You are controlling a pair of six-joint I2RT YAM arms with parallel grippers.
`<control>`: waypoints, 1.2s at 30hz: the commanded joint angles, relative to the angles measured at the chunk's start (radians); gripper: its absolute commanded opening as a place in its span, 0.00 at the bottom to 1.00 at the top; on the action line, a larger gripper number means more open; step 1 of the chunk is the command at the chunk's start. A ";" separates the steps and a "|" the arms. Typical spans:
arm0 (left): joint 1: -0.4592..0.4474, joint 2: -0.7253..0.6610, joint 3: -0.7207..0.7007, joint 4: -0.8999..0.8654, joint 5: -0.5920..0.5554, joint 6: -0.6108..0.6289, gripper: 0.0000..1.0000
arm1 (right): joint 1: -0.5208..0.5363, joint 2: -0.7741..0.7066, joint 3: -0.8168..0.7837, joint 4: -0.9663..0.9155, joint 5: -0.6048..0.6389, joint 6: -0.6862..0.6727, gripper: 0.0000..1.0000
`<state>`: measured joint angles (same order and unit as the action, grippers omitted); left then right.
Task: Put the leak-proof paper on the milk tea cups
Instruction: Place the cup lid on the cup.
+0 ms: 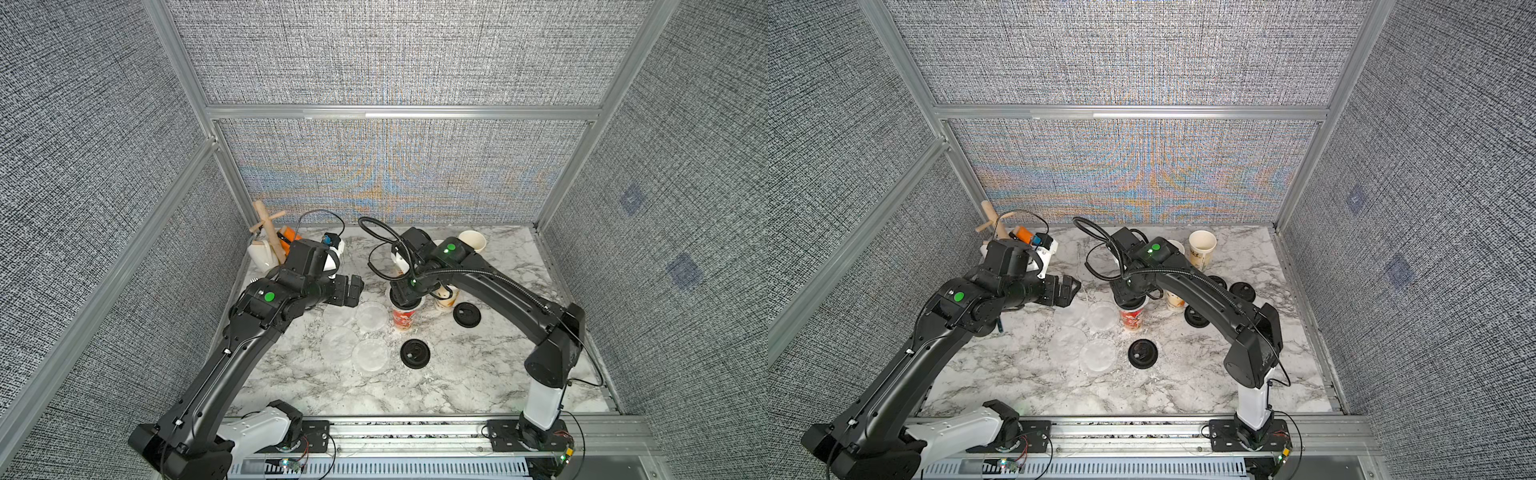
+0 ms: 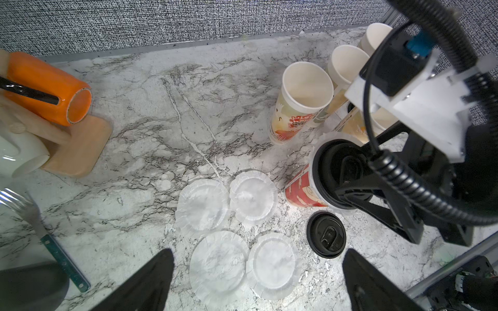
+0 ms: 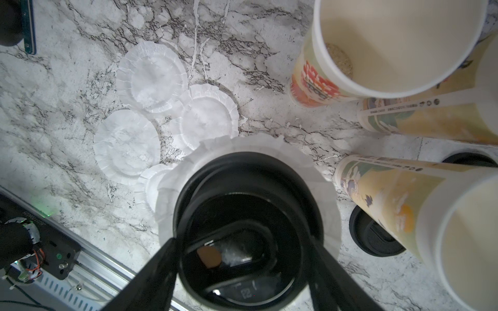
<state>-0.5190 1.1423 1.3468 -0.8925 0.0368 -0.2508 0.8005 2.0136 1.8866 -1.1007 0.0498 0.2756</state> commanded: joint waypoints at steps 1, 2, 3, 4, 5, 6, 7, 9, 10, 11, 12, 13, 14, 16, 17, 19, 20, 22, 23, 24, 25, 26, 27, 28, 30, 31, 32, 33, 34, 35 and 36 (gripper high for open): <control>0.001 0.001 0.002 0.007 0.009 0.007 0.99 | 0.003 0.001 0.004 0.010 0.000 -0.007 0.73; 0.002 0.002 0.002 0.007 0.008 0.008 0.99 | 0.003 0.001 0.001 0.011 0.001 -0.007 0.73; 0.002 0.001 0.000 0.007 0.010 0.008 0.99 | 0.003 0.001 0.000 0.010 0.002 -0.006 0.73; 0.002 0.002 0.000 0.007 0.010 0.007 0.99 | 0.003 0.001 -0.003 0.011 0.002 -0.007 0.73; 0.002 0.002 0.000 0.007 0.010 0.007 0.99 | 0.003 0.002 -0.005 0.013 0.004 -0.007 0.73; 0.002 0.002 0.000 0.007 0.009 0.008 0.99 | 0.003 0.002 -0.007 0.012 0.004 -0.007 0.74; 0.002 0.001 -0.001 0.007 0.009 0.008 0.99 | 0.003 0.004 -0.007 0.013 0.004 -0.007 0.74; 0.002 0.002 -0.001 0.007 0.010 0.007 0.99 | 0.003 0.006 -0.010 0.014 0.005 -0.007 0.75; 0.002 0.001 -0.001 0.006 0.010 0.007 0.99 | 0.003 0.006 -0.011 0.014 0.008 -0.007 0.75; 0.002 0.000 -0.001 0.007 0.009 0.007 0.99 | 0.002 0.007 -0.013 0.015 0.009 -0.007 0.76; 0.002 -0.001 -0.002 0.007 0.009 0.008 0.99 | 0.003 0.007 -0.014 0.015 0.011 -0.006 0.76; 0.002 0.000 -0.002 0.007 0.009 0.007 0.99 | 0.002 0.005 -0.013 0.014 0.013 -0.006 0.76; 0.002 0.000 -0.002 0.007 0.010 0.007 0.99 | 0.002 0.004 -0.012 0.015 0.014 -0.005 0.77; 0.002 0.000 -0.001 0.007 0.009 0.008 0.99 | 0.001 0.004 -0.010 0.012 0.017 -0.006 0.77; 0.002 0.000 -0.003 0.007 0.010 0.008 0.99 | 0.000 0.002 -0.007 0.012 0.019 -0.006 0.78; 0.002 0.000 -0.003 0.007 0.009 0.008 0.99 | -0.001 0.003 -0.002 0.011 0.021 -0.004 0.78; 0.002 0.000 -0.003 0.007 0.009 0.007 0.99 | -0.001 0.002 0.001 0.009 0.021 -0.006 0.78; 0.002 -0.001 -0.003 0.006 0.010 0.008 0.99 | 0.000 0.002 0.008 0.006 0.022 -0.004 0.79; 0.003 -0.001 -0.003 0.006 0.009 0.007 0.99 | 0.000 0.000 0.013 0.003 0.024 -0.004 0.79; 0.003 -0.001 -0.002 0.006 0.009 0.008 0.99 | -0.001 0.000 0.015 0.002 0.025 -0.005 0.80; 0.004 -0.002 -0.002 0.006 0.010 0.007 0.99 | -0.001 -0.001 0.021 -0.001 0.026 -0.005 0.80; 0.003 -0.002 -0.001 0.005 0.010 0.008 0.99 | -0.001 -0.003 0.025 -0.003 0.027 -0.005 0.80; 0.003 -0.002 -0.001 0.006 0.010 0.007 0.99 | -0.001 -0.002 0.027 -0.004 0.027 -0.005 0.81; 0.002 -0.001 -0.001 0.006 0.010 0.007 0.99 | -0.002 -0.003 0.029 -0.006 0.028 -0.006 0.81; 0.003 -0.002 -0.001 0.006 0.009 0.008 0.99 | -0.002 -0.002 0.030 -0.010 0.030 -0.006 0.82; 0.004 -0.003 -0.002 0.006 0.009 0.007 0.99 | -0.001 -0.002 0.029 -0.009 0.031 -0.007 0.82; 0.002 -0.004 -0.003 0.006 0.009 0.008 0.99 | -0.001 -0.002 0.027 -0.009 0.030 -0.005 0.82; 0.004 -0.003 -0.003 0.006 0.009 0.007 0.99 | 0.000 -0.001 0.025 -0.008 0.030 -0.005 0.83; 0.004 -0.003 -0.003 0.006 0.009 0.007 0.99 | 0.000 -0.003 0.025 -0.008 0.030 -0.006 0.83; 0.004 -0.004 -0.003 0.006 0.009 0.007 0.99 | -0.001 -0.003 0.025 -0.008 0.030 -0.005 0.83; 0.003 -0.004 -0.003 0.006 0.009 0.007 0.99 | -0.001 -0.005 0.027 -0.006 0.030 -0.004 0.83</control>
<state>-0.5163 1.1419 1.3441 -0.8921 0.0376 -0.2470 0.7990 2.0117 1.9099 -1.1114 0.0742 0.2756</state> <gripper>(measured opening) 0.991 0.828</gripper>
